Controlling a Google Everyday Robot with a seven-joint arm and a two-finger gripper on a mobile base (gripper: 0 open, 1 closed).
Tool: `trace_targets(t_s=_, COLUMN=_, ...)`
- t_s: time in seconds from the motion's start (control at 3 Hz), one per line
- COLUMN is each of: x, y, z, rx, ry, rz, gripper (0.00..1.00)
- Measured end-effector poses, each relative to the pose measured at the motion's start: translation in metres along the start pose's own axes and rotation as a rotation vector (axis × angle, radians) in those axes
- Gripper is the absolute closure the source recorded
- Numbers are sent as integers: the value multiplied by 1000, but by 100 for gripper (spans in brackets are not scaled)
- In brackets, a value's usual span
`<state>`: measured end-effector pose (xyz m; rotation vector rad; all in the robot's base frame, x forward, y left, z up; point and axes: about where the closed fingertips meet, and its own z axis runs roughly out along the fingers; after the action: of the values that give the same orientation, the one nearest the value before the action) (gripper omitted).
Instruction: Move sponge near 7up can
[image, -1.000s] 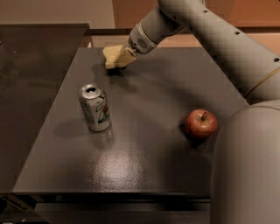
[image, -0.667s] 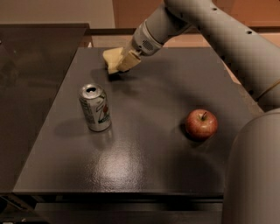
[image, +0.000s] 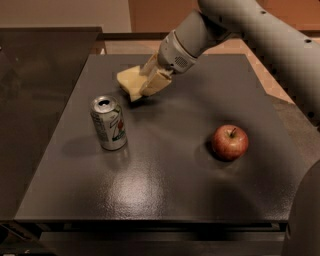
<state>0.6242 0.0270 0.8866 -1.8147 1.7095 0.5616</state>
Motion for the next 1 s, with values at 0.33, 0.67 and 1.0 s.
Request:
trace_targets(t_s=0.33, x=1, y=28, z=-4, rx=-58, ry=-8, rz=-66, gripper=100)
trace_targets(t_s=0.67, x=2, y=51, z=-4, rx=-109, ry=-23, rz=-103, gripper=84)
trace_targets(t_s=1.0, x=3, y=68, z=-4, rx=-152, ry=-35, rz=-121, gripper=61)
